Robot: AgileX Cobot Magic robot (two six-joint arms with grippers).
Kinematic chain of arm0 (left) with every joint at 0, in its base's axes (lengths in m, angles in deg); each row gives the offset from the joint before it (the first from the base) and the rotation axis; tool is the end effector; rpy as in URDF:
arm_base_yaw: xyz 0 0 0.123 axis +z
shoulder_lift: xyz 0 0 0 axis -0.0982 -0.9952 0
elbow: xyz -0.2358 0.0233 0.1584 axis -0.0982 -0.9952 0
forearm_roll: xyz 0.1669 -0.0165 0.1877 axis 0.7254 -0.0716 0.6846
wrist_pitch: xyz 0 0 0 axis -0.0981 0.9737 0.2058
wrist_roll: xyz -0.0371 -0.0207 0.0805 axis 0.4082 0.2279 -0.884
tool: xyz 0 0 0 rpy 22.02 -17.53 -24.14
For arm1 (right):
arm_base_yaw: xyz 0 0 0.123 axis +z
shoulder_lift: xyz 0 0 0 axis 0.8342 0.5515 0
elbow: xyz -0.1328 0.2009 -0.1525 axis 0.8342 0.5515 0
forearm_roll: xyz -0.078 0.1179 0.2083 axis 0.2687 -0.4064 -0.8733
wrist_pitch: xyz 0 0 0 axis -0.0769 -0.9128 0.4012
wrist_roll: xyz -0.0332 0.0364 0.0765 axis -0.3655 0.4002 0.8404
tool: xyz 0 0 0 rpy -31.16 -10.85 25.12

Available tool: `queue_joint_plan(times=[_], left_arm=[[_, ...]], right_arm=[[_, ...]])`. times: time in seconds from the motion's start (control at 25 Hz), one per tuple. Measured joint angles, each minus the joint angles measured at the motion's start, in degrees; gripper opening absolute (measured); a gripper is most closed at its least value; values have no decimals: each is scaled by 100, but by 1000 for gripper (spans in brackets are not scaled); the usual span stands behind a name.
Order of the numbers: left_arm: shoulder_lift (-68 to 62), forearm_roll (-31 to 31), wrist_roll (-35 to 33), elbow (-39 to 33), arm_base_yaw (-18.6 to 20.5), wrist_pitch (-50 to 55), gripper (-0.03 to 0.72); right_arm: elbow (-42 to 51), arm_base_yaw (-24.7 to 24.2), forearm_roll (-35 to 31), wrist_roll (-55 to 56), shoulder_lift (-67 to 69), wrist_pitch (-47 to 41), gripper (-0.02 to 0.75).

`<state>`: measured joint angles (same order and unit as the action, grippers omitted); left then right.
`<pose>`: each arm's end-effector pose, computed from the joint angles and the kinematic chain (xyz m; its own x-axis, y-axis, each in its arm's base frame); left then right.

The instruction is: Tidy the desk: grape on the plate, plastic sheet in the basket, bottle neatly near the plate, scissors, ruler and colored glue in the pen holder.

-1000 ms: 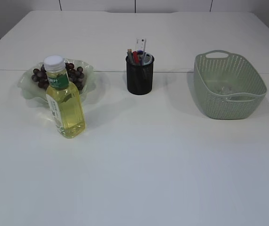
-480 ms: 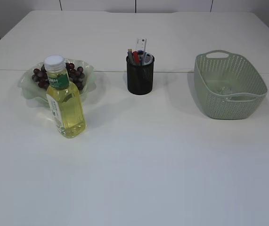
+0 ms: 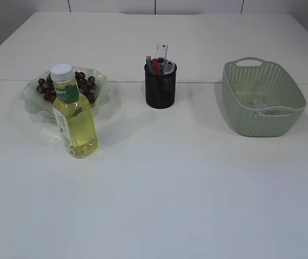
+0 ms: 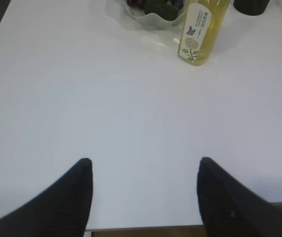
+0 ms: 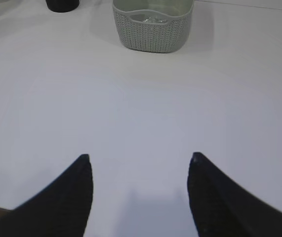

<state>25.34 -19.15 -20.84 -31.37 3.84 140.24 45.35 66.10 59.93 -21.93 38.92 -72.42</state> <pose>-0.0185 -0.0035 0.2855 -0.5337 -0.0514 -0.8441 0.0330 0.9961 -0.0815 -0.0115 -0.0086 0.2695 -0.5131 -0.1183 -0.8502 -0.1214 0.9905 -0.0646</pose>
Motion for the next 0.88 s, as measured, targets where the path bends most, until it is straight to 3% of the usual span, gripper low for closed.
queue_joint_plan(times=[0.56,0.88], left_arm=[[0,164,-11,-247,0,-550,486],[0,164,-11,-249,0,-559,480]], right_arm=[[-1,-12,0,0,0,21,481],[-1,-664,0,0,0,21,481]])
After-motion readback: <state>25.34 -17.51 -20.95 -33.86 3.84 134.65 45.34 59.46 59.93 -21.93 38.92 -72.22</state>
